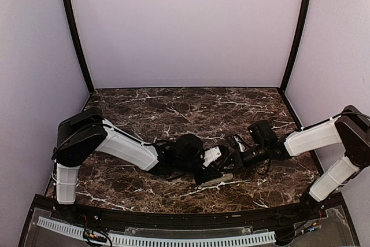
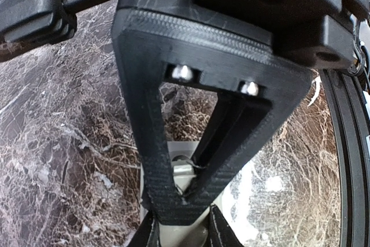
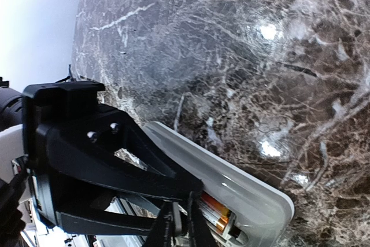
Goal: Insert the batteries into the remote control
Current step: Pass from the right arm to the left
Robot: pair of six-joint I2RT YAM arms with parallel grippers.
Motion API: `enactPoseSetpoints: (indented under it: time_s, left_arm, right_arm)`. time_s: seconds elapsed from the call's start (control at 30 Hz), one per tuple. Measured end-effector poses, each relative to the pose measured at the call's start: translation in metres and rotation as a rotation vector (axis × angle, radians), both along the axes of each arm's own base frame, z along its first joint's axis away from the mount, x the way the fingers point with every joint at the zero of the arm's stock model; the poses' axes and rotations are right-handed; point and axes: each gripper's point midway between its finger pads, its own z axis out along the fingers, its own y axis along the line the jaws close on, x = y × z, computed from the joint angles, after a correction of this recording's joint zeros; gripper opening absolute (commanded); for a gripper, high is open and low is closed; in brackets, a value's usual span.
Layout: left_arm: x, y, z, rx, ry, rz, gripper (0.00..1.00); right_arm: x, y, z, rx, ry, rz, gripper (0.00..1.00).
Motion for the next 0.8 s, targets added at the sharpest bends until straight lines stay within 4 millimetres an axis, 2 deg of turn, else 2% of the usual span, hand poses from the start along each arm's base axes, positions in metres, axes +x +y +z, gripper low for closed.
enactPoseSetpoints:
  time_s: [0.17,0.47,0.63,0.8]
  left_arm:
    - [-0.001,0.0,0.0,0.002,-0.014,-0.013,0.19]
    - [-0.001,0.001,0.0,0.008,-0.027,-0.025,0.19]
    - [-0.002,0.0,0.0,0.008,-0.029,-0.029,0.19]
    - [-0.002,0.0,0.0,0.008,-0.031,-0.032,0.2]
  right_arm:
    - [-0.001,-0.004,-0.001,-0.036,-0.006,-0.002,0.18]
    - [-0.002,-0.011,0.002,-0.09,-0.008,-0.004,0.22]
    - [-0.001,-0.015,0.007,-0.116,-0.02,-0.007,0.21]
    - [0.0,-0.017,0.009,-0.126,-0.023,-0.011,0.15]
